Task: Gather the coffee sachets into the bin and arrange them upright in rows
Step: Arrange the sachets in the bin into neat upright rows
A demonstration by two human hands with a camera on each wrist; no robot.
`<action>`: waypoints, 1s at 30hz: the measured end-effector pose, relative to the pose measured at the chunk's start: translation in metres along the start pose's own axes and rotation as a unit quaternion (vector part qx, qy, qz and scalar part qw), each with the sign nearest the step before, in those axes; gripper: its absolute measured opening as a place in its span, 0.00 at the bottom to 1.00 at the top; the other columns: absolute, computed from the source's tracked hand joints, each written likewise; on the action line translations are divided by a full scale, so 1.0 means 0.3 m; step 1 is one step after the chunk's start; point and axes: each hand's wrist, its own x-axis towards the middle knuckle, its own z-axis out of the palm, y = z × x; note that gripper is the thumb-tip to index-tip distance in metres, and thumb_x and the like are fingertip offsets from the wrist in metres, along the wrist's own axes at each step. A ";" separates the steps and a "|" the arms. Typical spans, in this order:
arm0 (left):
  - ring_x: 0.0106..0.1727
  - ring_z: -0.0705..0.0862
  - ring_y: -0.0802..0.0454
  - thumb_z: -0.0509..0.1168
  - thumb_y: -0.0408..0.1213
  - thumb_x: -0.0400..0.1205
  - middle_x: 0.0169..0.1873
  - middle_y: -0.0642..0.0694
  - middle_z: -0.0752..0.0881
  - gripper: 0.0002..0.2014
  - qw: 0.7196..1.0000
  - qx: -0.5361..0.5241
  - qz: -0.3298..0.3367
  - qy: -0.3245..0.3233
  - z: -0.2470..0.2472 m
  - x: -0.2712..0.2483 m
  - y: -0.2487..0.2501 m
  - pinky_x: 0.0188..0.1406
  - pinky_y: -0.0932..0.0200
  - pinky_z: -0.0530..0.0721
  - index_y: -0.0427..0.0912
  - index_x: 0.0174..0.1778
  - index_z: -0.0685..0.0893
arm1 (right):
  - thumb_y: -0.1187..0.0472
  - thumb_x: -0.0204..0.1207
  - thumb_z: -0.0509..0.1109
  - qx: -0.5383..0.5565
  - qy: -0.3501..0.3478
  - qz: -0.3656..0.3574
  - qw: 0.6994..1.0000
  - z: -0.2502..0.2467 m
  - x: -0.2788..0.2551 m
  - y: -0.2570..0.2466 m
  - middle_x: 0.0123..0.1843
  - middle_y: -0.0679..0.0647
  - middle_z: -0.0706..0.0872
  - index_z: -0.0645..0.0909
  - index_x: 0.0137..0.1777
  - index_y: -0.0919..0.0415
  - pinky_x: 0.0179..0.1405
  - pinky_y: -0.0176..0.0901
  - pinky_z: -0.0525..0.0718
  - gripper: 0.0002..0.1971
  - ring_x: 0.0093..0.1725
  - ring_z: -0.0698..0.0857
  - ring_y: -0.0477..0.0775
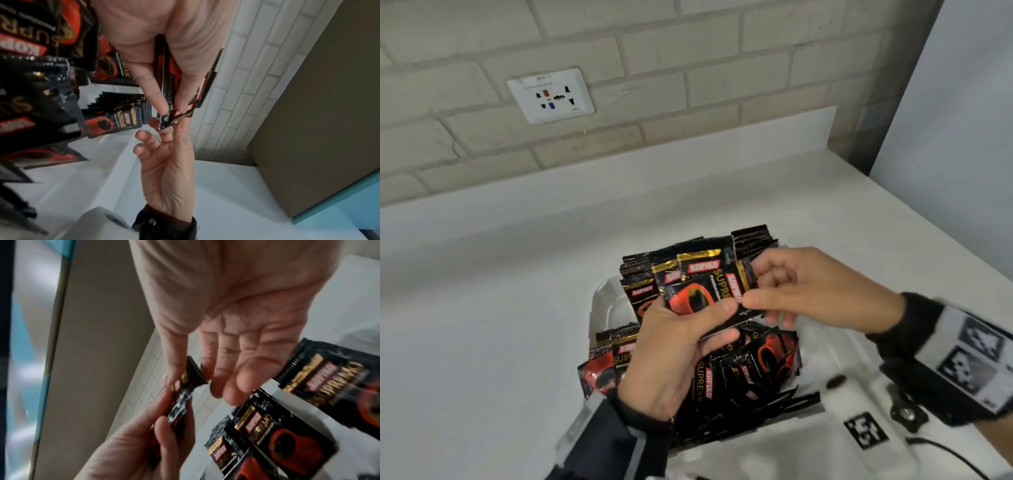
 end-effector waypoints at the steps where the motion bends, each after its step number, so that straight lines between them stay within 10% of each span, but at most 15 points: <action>1: 0.33 0.89 0.52 0.71 0.28 0.59 0.35 0.42 0.91 0.17 1.000 0.011 -0.007 -0.004 0.012 -0.001 -0.006 0.22 0.67 0.85 0.36 0.45 0.86 | 0.48 0.59 0.72 0.035 0.009 -0.001 0.999 0.005 -0.012 0.018 0.31 0.45 0.87 0.80 0.46 0.53 0.32 0.40 0.86 0.17 0.32 0.87 0.47; 9: 0.38 0.90 0.49 0.67 0.39 0.67 0.44 0.36 0.91 0.20 0.997 -0.054 -0.058 0.002 0.044 -0.008 -0.012 0.25 0.62 0.87 0.32 0.53 0.84 | 0.67 0.68 0.72 0.222 0.111 0.005 0.969 0.032 -0.043 0.122 0.32 0.55 0.86 0.81 0.40 0.62 0.23 0.35 0.84 0.03 0.27 0.86 0.47; 15: 0.32 0.89 0.47 0.66 0.36 0.75 0.32 0.39 0.90 0.09 0.995 -0.060 -0.056 0.052 0.021 -0.008 -0.010 0.23 0.59 0.88 0.33 0.44 0.82 | 0.43 0.42 0.84 0.389 0.255 -0.087 0.881 -0.013 -0.041 0.164 0.45 0.55 0.90 0.82 0.45 0.60 0.36 0.37 0.87 0.32 0.43 0.90 0.52; 22: 0.32 0.90 0.50 0.66 0.35 0.77 0.37 0.43 0.91 0.10 0.998 0.042 0.006 0.048 0.005 -0.003 -0.017 0.21 0.65 0.85 0.36 0.52 0.83 | 0.59 0.64 0.72 0.154 0.119 -0.128 0.973 -0.064 -0.042 0.032 0.35 0.48 0.89 0.83 0.43 0.59 0.28 0.31 0.83 0.08 0.27 0.85 0.42; 30: 0.34 0.90 0.56 0.66 0.44 0.69 0.34 0.50 0.91 0.11 0.965 0.079 0.185 0.169 -0.181 -0.049 0.113 0.29 0.67 0.87 0.44 0.45 0.83 | 0.62 0.78 0.65 -0.101 0.132 -0.139 0.976 -0.051 0.132 -0.165 0.30 0.39 0.81 0.82 0.43 0.48 0.29 0.21 0.74 0.08 0.29 0.80 0.33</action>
